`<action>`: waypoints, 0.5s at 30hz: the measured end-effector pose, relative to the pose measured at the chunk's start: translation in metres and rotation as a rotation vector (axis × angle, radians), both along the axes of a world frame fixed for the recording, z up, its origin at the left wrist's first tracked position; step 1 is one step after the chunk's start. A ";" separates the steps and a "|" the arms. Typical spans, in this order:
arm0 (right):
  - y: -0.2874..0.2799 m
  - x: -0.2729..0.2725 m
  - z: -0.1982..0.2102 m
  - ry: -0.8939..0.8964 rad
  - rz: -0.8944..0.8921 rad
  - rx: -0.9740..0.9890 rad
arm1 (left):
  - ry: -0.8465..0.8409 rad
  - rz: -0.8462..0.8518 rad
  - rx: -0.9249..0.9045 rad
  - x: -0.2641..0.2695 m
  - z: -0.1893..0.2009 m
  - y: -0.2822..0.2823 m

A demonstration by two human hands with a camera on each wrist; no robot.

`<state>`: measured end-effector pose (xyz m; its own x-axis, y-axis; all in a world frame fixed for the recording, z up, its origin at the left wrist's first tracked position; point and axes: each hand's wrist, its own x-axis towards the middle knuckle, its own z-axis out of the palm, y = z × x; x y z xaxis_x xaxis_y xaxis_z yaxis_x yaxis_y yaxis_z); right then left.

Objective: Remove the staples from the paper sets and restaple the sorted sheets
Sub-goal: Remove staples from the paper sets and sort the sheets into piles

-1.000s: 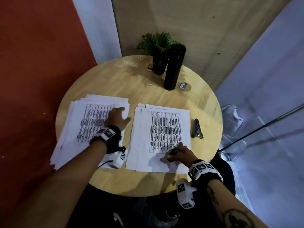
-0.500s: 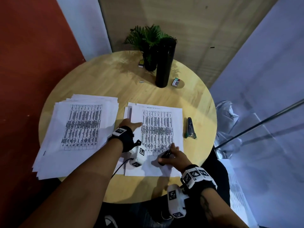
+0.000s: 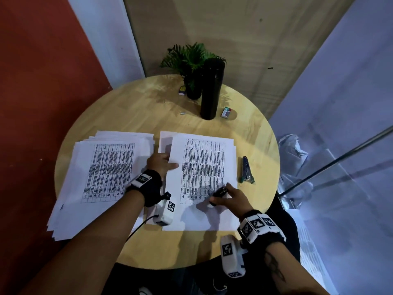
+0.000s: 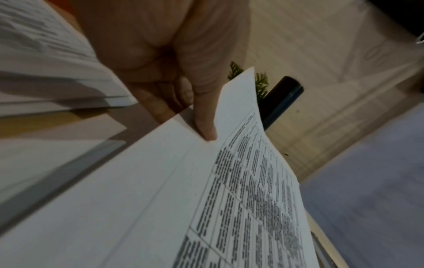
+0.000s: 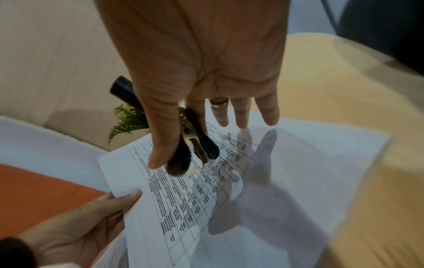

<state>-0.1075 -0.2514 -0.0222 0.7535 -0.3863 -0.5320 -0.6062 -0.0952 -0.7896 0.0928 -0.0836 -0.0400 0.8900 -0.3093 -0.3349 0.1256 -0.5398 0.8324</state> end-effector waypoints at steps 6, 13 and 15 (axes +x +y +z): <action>-0.017 0.024 0.064 -0.335 0.007 -0.296 | -0.097 0.070 -0.320 -0.012 0.031 0.009; -0.018 0.058 0.152 -0.407 0.294 -0.722 | -0.226 0.073 -0.428 -0.017 0.068 0.013; -0.019 0.063 0.167 -0.343 0.362 -0.784 | -0.220 0.079 -0.514 -0.022 0.081 0.013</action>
<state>-0.0449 -0.2705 0.1444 0.9663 -0.2515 0.0556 -0.1806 -0.8154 -0.5501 0.0705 -0.0709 0.0413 0.9490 -0.3131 0.0371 -0.0569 -0.0542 0.9969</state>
